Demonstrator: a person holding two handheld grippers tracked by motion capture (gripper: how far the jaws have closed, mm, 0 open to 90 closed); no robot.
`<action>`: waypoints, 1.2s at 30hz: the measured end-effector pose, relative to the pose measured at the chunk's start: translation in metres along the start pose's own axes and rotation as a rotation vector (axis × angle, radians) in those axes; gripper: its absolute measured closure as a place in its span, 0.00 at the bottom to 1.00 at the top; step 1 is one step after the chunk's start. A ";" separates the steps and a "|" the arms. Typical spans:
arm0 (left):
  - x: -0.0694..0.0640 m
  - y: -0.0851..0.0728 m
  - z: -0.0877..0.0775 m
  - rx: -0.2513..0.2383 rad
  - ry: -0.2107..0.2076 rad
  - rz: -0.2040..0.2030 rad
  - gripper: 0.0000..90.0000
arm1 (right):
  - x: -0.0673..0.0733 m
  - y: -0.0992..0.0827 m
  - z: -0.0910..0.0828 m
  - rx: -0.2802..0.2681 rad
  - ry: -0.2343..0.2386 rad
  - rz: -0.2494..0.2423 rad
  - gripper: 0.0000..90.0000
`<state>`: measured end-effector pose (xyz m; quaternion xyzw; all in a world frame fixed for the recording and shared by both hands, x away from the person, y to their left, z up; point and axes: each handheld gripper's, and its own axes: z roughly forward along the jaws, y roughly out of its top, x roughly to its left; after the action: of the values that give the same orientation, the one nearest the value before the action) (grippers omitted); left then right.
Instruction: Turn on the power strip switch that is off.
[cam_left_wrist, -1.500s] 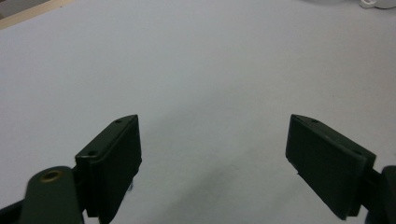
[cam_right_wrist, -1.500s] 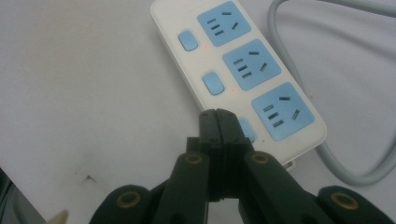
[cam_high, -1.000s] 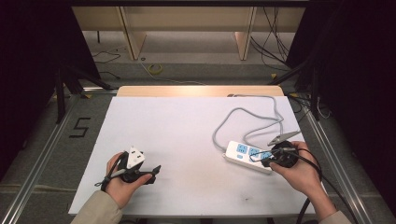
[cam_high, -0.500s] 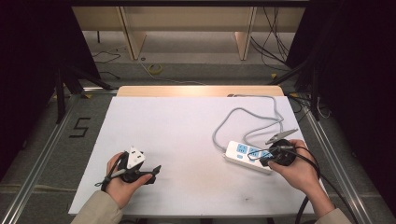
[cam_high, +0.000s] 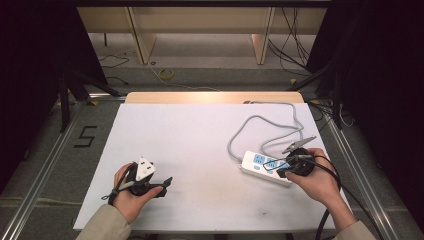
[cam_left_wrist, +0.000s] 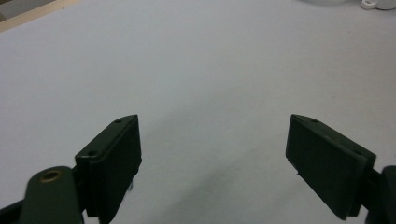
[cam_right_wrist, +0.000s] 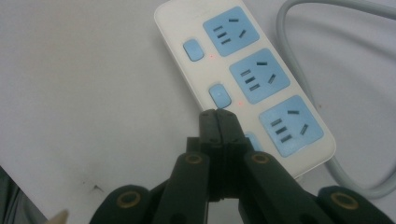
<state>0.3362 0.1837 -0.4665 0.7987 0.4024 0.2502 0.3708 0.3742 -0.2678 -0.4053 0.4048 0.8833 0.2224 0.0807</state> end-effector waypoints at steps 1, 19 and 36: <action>0.000 0.000 0.000 0.000 0.000 0.000 0.20 | 0.000 0.000 0.000 0.001 0.001 0.000 1.00; 0.000 0.000 0.000 0.000 0.000 0.000 0.20 | -0.002 0.006 0.004 0.024 0.006 0.003 1.00; -0.001 0.000 0.000 -0.001 -0.002 0.002 0.20 | -0.001 0.014 0.006 0.035 -0.005 -0.003 1.00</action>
<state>0.3362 0.1831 -0.4668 0.7993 0.4012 0.2501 0.3710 0.3861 -0.2586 -0.4040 0.4056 0.8873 0.2059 0.0762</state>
